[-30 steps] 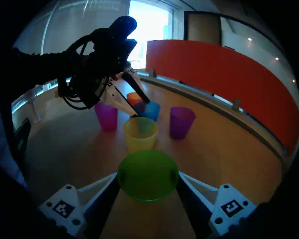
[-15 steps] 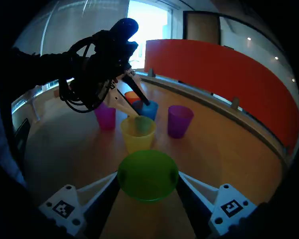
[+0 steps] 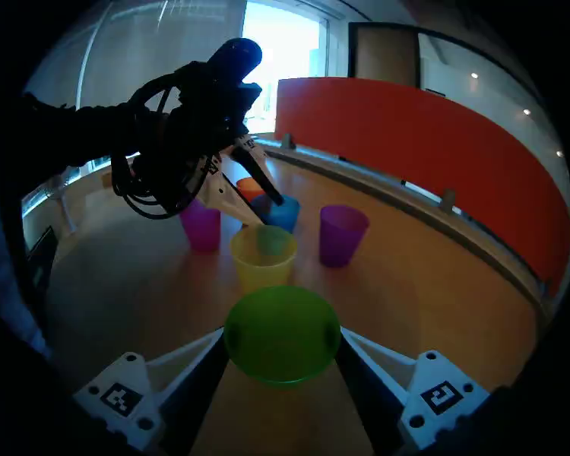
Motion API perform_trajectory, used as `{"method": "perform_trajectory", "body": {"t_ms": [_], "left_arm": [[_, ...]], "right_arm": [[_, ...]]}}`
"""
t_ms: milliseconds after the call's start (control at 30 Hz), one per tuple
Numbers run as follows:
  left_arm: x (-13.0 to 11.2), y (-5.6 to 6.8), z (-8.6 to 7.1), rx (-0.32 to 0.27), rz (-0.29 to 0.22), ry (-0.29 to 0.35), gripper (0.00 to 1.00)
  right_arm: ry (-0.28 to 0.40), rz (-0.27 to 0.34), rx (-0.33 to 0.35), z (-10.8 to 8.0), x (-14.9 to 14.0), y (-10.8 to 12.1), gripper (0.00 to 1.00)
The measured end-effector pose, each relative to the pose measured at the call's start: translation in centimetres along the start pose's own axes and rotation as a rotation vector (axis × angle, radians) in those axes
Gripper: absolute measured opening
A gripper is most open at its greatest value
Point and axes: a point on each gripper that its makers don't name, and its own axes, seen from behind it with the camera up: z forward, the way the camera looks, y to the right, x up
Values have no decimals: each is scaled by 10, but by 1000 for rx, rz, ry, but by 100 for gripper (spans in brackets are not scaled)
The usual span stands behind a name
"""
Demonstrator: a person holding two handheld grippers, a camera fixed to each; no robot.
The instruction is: Pour water
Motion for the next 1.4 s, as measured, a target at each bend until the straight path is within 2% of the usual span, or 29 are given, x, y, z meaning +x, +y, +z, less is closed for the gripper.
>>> {"method": "perform_trajectory", "body": {"t_ms": [167, 367, 1067, 1400], "left_arm": [[4, -1, -5, 5, -13, 20, 88], [15, 1, -19, 17, -19, 62, 89], [65, 12, -86, 96, -87, 283, 88], [84, 10, -122, 139, -130, 409, 88]], "right_arm": [[6, -2, -5, -3, 5, 0, 92], [16, -10, -13, -8, 14, -3, 92], [105, -38, -31, -37, 65, -23, 92], [153, -61, -49, -49, 89, -29, 92]]}}
